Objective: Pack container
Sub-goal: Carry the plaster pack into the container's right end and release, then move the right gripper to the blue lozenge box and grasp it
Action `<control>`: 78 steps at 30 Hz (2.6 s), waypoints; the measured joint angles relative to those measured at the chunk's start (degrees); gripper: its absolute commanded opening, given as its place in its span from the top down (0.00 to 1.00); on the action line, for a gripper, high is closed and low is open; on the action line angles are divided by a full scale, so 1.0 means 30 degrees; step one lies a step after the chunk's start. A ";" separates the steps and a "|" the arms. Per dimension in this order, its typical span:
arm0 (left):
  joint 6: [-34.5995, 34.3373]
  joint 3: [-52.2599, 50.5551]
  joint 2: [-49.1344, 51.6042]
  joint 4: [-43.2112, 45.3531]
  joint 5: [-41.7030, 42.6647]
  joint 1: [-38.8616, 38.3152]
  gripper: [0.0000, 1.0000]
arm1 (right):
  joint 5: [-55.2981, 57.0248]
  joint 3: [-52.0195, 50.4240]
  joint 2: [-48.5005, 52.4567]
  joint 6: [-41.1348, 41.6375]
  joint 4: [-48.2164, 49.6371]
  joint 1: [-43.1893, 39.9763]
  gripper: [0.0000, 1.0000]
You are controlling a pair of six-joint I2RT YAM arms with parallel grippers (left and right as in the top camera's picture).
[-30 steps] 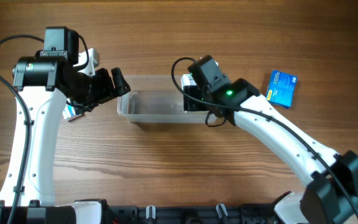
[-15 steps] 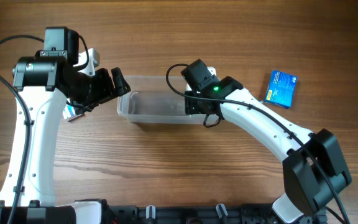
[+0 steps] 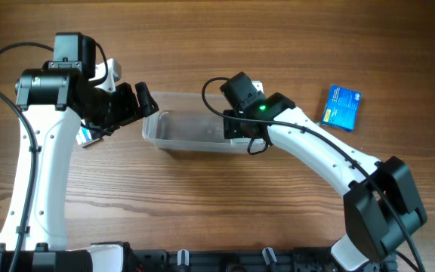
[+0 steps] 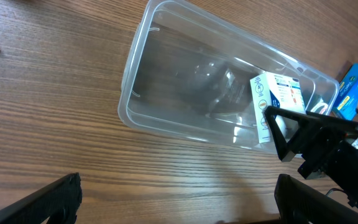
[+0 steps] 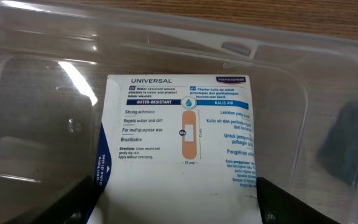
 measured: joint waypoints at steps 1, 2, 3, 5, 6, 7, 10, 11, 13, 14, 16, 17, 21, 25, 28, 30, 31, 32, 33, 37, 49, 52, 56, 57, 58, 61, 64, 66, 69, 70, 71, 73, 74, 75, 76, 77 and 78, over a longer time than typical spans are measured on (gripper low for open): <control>0.0000 0.0000 0.0000 0.0000 0.0000 0.0000 0.00 | 0.0000 0.0000 0.0000 0.0000 0.0000 0.0000 0.20; -0.0007 0.0000 0.0000 0.0000 0.0007 0.0000 0.00 | 0.0000 0.0000 0.0000 -0.0051 0.0000 -0.0007 0.21; 0.0000 0.0000 0.0000 0.0000 0.0000 0.0000 0.00 | 0.0000 0.0000 0.0000 -0.0058 0.0000 0.0000 0.21; 0.0000 0.0000 0.0000 0.0000 0.0007 0.0000 0.00 | 0.0146 0.0000 0.0000 -0.0058 0.0000 0.0000 0.21; 0.0000 0.0000 0.0000 0.0000 0.0000 0.0000 0.00 | 0.0313 0.0000 0.0000 -0.0058 0.0007 0.0000 0.21; 0.0000 0.0000 0.0000 0.0000 0.0000 0.0000 0.00 | 0.0510 0.0000 0.0000 -0.0058 0.0007 0.0000 0.21; 0.0000 0.0000 0.0000 0.0000 0.0007 0.0000 0.00 | 0.1144 -0.0007 0.0000 -0.0109 0.0270 0.0000 0.20; 0.0000 0.0000 0.0000 0.0000 0.0000 0.0000 0.00 | 0.1304 -0.0007 0.0000 -0.0175 0.0590 0.0000 0.16; -0.0007 0.0000 0.0000 0.0000 0.0007 0.0000 0.00 | 0.1399 -0.0007 0.0000 -0.0328 0.0729 0.0000 0.12; 0.0000 0.0000 0.0000 0.0007 0.0000 0.0000 0.00 | 0.1435 -0.0007 0.0000 -0.0408 0.0780 0.0000 0.09; 0.0000 0.0000 0.0000 0.0007 0.0000 0.0000 0.00 | 0.1450 -0.0007 0.0000 -0.0561 0.0816 0.0000 0.07; 0.0000 0.0000 0.0000 0.0007 0.0007 0.0000 0.00 | 0.1457 -0.0007 0.0000 -0.0612 0.0823 0.0000 0.08; 0.0000 0.0000 0.0000 0.0000 0.0007 0.0000 0.00 | 0.1486 -0.0007 0.0000 -0.0692 0.0838 0.0000 0.27; 0.0000 0.0000 0.0000 0.0000 0.0007 0.0000 0.00 | 0.0765 -0.0007 0.0000 -0.0729 0.0845 0.0000 0.96; 0.0000 0.0000 0.0000 0.0007 0.0007 0.0000 0.00 | 0.0401 -0.0007 0.0000 -0.0707 0.0794 -0.0007 0.96; -0.0007 0.0000 0.0000 0.0007 0.0007 0.0000 0.00 | 0.0189 -0.0007 0.0000 -0.0699 0.0758 0.0000 0.96; 0.0000 0.0000 0.0000 0.0007 0.0007 0.0000 0.00 | 0.0051 -0.0007 0.0000 -0.0670 0.0729 0.0000 0.96; 0.0000 0.0000 0.0000 0.0000 0.0000 0.0000 0.00 | -0.0029 -0.0007 0.0000 -0.0597 0.0736 0.0000 0.96; 0.0000 0.0000 0.0000 0.0000 0.0000 0.0000 0.00 | -0.0095 -0.0015 0.0000 -0.0546 0.0736 0.0000 0.96; 0.0000 0.0000 0.0000 0.0000 0.0007 0.0000 0.00 | -0.0182 -0.0750 0.0000 -0.0321 0.0976 0.0000 0.96; 0.0000 0.0000 0.0000 0.0007 0.0007 0.0000 0.00 | -0.0255 -0.0852 0.0969 0.0386 0.1297 -0.0007 0.96; -0.0007 0.0000 0.0000 0.0000 0.0007 0.0000 0.00 | -0.0459 -0.0860 0.1049 0.0466 0.1392 -0.0087 0.96; -0.0007 0.0000 0.0000 0.0000 0.0000 0.0000 0.00 | -0.1464 -0.0860 0.1202 0.0525 0.1494 -0.0809 0.96; 0.0000 0.0000 0.0000 0.0000 0.0000 0.0000 0.00 | -0.1756 -0.0860 0.1217 0.0532 0.1515 -0.1020 0.96; -0.0007 0.0000 0.0000 0.0000 0.0000 0.0000 0.00 | -0.1974 -0.0860 0.1217 0.0532 0.1523 -0.1217 0.96; 0.0000 0.0000 0.0000 0.0007 0.0007 0.0000 0.00 | -0.2237 -0.0860 0.1224 0.0525 0.1515 -0.1406 0.96; 0.0000 0.0000 0.0000 0.0000 0.0000 0.0000 0.00 | -0.2266 -0.0860 0.1224 0.0510 0.1246 -0.1406 0.95; -0.0007 0.0000 0.0000 0.0000 0.0007 0.0000 0.00 | -0.2317 -0.0860 0.1224 0.0452 0.1188 -0.1406 0.94; 0.0000 0.0000 0.0000 0.0000 0.0007 0.0000 0.00 | -0.2317 -0.0860 0.1224 0.0444 0.1173 -0.1406 0.93; 0.0000 0.0000 0.0000 0.0000 0.0007 0.0000 0.00 | -0.2324 -0.0860 0.1224 0.0444 0.1173 -0.1406 0.89; 0.0000 0.0000 0.0000 0.0000 0.0000 0.0000 0.00 | -0.2331 -0.0852 0.1224 0.0430 0.1166 -0.1406 0.86; 0.0000 0.0000 0.0000 0.0000 0.0007 0.0000 0.00 | -0.2404 -0.0423 0.1246 -0.0313 0.0685 -0.1406 0.83; 0.0000 0.0000 0.0000 0.0000 0.0007 0.0000 0.00 | -0.2419 0.0022 0.1253 -0.0634 0.0321 -0.1406 0.82; 0.0000 0.0000 0.0000 0.0007 0.0000 0.0000 0.00 | -0.2448 0.0787 0.1253 -0.0918 -0.0299 -0.1406 0.81; 0.0000 0.0000 0.0000 0.0022 0.0000 0.0000 0.00 | -0.2477 0.1712 0.1253 -0.1151 -0.0998 -0.1443 0.81; 0.0000 0.0000 0.0000 0.0000 0.0007 0.0000 0.00 | -0.2463 0.2994 0.1195 -0.1421 -0.1581 -0.1530 0.80; -0.0007 0.0000 0.0000 -0.0015 0.0007 0.0000 0.00 | -0.2441 0.4605 0.1013 -0.1654 -0.2528 -0.1698 0.79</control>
